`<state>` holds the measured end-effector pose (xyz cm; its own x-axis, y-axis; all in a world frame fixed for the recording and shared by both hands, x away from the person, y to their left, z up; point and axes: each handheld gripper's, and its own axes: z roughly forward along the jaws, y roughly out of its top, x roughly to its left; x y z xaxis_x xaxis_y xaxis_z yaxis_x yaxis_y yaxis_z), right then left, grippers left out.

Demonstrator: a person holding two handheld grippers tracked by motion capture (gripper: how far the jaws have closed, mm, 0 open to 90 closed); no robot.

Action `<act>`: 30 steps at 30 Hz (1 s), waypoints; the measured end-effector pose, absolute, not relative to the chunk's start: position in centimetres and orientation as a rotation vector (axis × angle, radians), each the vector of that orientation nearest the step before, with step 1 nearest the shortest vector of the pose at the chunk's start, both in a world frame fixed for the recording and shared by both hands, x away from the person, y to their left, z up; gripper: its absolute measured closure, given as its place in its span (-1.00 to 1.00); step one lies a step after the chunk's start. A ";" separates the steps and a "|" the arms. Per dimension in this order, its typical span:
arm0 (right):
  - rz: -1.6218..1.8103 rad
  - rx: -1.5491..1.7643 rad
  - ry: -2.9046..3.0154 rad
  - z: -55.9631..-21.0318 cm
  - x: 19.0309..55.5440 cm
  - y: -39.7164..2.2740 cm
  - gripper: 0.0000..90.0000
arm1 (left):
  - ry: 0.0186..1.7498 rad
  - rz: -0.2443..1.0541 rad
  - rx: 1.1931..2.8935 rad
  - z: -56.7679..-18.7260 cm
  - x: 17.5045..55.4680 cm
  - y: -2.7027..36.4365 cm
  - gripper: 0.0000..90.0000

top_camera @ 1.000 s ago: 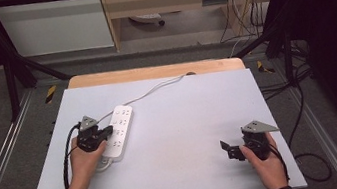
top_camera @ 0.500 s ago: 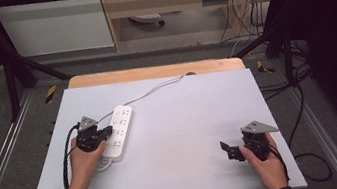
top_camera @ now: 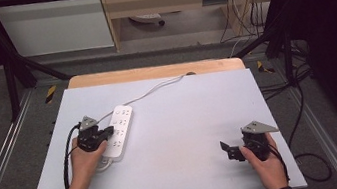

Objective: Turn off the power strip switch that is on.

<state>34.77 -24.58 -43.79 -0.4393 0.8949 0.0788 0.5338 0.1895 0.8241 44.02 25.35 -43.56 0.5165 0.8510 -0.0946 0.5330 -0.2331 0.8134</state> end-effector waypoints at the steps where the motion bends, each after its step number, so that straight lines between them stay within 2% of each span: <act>1: 1.150 1.337 2.049 -43.8 34.8 -24.6 -0.91 | 1.142 0.476 1.909 -43.5 44.0 25.4 1.00; 30: 1.148 1.356 2.068 -44.2 35.0 -24.4 -0.91 | 1.134 0.479 1.906 -43.7 44.1 25.2 1.00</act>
